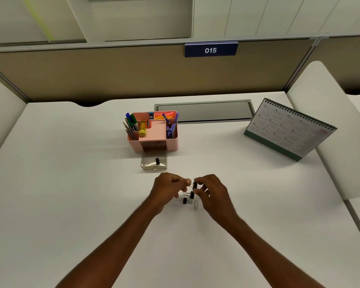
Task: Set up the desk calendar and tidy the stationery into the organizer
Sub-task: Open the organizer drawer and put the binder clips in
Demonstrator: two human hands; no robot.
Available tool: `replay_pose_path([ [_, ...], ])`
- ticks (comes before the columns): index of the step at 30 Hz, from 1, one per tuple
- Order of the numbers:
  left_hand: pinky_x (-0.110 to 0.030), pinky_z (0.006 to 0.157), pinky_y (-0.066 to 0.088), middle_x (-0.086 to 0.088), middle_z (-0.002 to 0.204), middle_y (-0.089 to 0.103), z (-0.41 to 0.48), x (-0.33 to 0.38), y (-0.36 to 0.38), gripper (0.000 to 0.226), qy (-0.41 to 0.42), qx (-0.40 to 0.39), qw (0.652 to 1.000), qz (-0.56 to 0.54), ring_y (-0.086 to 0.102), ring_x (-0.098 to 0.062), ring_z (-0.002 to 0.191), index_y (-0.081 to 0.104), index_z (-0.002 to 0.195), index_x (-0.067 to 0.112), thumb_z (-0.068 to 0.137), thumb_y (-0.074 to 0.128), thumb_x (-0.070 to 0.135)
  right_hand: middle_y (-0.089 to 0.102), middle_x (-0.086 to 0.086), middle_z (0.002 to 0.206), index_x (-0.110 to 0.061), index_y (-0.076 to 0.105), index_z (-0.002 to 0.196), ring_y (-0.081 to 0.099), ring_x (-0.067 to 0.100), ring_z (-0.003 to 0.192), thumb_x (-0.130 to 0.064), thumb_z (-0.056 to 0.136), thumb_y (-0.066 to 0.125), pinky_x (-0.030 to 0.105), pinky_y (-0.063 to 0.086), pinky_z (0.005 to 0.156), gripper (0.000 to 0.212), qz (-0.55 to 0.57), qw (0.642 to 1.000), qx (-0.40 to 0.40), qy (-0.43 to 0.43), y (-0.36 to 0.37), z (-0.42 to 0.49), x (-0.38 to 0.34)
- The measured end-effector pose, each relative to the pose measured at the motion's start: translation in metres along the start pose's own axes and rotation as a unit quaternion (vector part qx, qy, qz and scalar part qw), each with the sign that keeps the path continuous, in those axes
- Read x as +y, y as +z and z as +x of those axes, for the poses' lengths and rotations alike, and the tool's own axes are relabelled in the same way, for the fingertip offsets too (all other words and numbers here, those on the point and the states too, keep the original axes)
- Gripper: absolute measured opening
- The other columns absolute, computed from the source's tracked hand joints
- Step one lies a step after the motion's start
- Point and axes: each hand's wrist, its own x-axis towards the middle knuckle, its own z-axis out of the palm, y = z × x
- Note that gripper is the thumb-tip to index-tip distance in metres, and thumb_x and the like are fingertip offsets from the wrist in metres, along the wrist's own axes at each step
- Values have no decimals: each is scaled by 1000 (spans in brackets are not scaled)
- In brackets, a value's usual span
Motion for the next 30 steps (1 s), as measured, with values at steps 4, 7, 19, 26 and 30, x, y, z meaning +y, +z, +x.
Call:
replay_pose_path([
  [4, -22, 55, 45, 4, 78, 79, 3, -3, -14, 24, -17, 32, 999, -33, 57, -11, 59, 82, 82, 21, 88, 78, 43, 57, -14, 112, -29, 58, 133, 62, 7, 89, -27, 92, 74, 18, 51, 73, 44, -1, 1000, -16, -7, 5, 4, -3],
  [7, -28, 70, 52, 7, 78, 78, 13, -7, -31, 20, -19, 136, 989, -55, 66, -9, 71, 83, 82, 22, 83, 83, 42, 54, -15, 114, -30, 57, 135, 61, 1, 87, -36, 91, 73, 22, 51, 76, 47, -61, 997, -44, 19, 12, 7, 5],
  [19, -37, 77, 58, -6, 96, 77, 91, -12, -85, 39, -101, 280, 955, 19, 70, -28, 88, 79, 94, 12, 82, 81, 49, 54, -1, 111, -19, 61, 116, 56, 23, 102, -28, 98, 59, 37, 51, 72, 20, -249, 959, -131, 24, 35, 7, 12],
  [26, -38, 74, 57, -9, 108, 77, 109, -15, -85, 53, -159, 292, 937, 106, 72, -32, 90, 73, 113, 9, 84, 76, 53, 55, 0, 109, -18, 62, 114, 59, 24, 96, -29, 100, 57, 36, 50, 69, 18, -270, 955, -121, 25, 34, 8, 13],
  [30, -42, 84, 59, -12, 111, 75, 112, -14, -82, 51, -161, 298, 930, 144, 72, -35, 96, 69, 116, 6, 89, 75, 47, 56, 0, 111, -18, 61, 117, 58, 23, 100, -32, 99, 60, 35, 51, 73, 23, -272, 954, -125, 27, 33, 10, 14],
])
